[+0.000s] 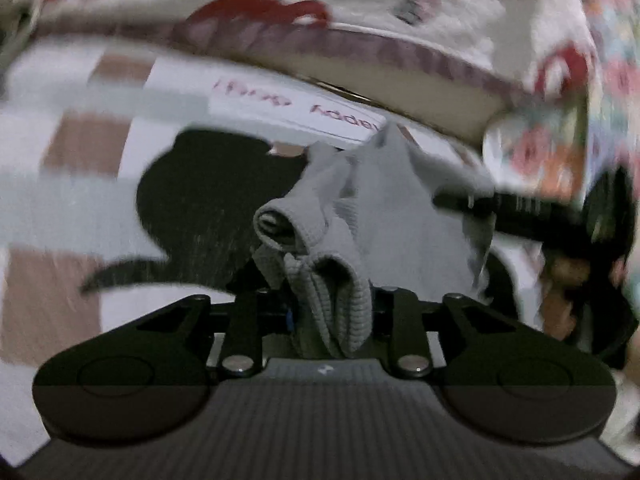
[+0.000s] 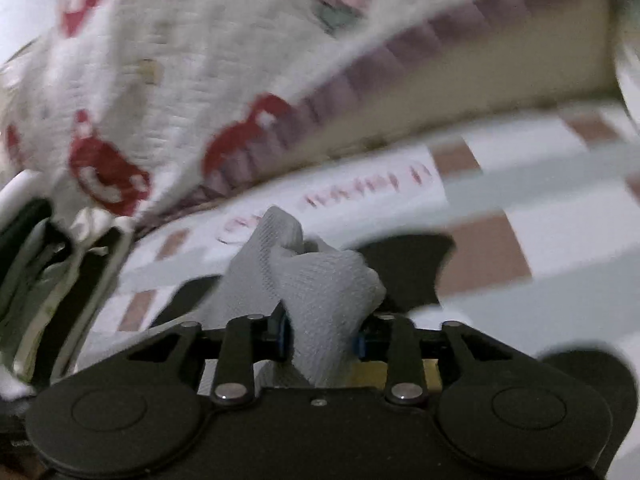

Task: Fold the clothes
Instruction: 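Lift the folded shirt with both grippers and carry it toward the clothes stack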

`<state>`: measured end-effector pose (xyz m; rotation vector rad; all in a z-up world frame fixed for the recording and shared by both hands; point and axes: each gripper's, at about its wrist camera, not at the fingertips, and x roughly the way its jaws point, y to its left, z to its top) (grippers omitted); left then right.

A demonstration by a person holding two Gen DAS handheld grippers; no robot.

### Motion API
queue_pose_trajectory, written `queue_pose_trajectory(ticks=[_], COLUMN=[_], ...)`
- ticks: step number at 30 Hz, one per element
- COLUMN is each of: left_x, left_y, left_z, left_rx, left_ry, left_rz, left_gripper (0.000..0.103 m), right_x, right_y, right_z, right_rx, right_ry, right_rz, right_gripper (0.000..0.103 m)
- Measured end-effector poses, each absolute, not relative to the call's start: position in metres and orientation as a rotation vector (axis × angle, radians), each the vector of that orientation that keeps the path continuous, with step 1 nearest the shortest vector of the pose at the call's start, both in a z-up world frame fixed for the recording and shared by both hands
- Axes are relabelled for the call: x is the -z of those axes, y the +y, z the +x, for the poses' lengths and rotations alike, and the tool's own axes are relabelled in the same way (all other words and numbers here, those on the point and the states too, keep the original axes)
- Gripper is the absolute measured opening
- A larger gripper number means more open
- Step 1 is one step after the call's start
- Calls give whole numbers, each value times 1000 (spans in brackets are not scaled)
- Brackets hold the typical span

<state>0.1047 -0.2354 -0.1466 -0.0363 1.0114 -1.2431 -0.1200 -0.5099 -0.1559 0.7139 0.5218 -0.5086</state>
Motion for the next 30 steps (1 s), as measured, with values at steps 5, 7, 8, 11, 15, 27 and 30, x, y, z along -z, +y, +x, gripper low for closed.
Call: queue_pose_trajectory(ticks=[5,7,8,11,15,27,30], left_x=[173,164,158,167,179,131,117], left_y=[-223,-230,-234,-229,-222,-231,-226], left_z=[130,117,109,121,136,105,100], left_rx=[1174,1168,1167,1158,1141,1255,1249], left_ry=[1131,1023,966,1043,1144,888,832], left_rz=[-258,-114,-51,-169,-328,-129,-91], left_gripper=[31,30,30,30,29,19,19], right_x=[176,182,184,188,190,152,121], right_y=[-509,-506,-505,-502,-509,-509,-492], right_z=[-138,-143,-146,-148,-141,-122,-119], right_rx=[527,520,516,499,463,312,312], right_ry=[480,474,465,446,426,401,390], right_rz=[903,960,981,1025,1049,766,663], right_gripper=[58,63,63,64,67,32,31])
